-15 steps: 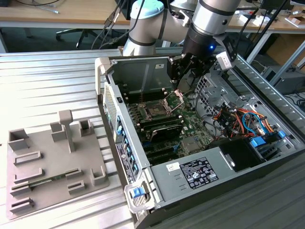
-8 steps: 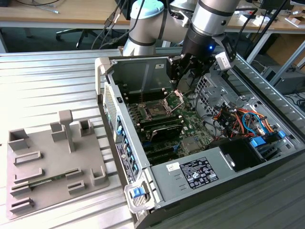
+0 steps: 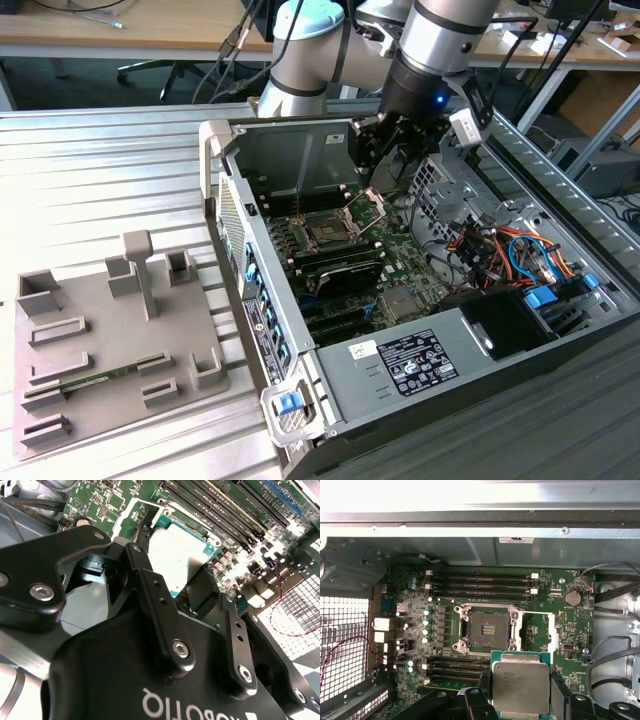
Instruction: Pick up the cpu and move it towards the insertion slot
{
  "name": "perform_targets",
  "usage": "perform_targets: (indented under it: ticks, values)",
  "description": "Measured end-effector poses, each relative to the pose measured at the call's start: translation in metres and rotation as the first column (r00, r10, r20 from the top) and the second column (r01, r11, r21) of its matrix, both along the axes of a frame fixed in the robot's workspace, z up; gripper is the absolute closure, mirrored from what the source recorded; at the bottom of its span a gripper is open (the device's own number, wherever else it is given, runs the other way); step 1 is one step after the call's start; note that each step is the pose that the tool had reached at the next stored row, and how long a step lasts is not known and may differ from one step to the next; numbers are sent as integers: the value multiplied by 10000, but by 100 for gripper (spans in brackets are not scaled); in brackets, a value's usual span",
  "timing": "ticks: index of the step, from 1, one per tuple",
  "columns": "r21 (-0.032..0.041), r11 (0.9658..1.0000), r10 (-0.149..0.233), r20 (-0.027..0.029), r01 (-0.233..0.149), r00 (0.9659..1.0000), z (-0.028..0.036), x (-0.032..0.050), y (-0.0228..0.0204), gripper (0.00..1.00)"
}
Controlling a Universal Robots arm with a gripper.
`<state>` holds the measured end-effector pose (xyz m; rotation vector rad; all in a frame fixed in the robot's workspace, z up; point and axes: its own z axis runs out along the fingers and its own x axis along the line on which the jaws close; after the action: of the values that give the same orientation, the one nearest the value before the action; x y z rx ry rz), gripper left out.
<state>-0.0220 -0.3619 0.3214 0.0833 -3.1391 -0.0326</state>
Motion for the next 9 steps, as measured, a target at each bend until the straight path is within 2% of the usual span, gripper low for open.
perform_targets:
  ticks: [9]
  values:
    - [0, 10000, 0, 0, 0, 10000, -26, 0, 117, 45]
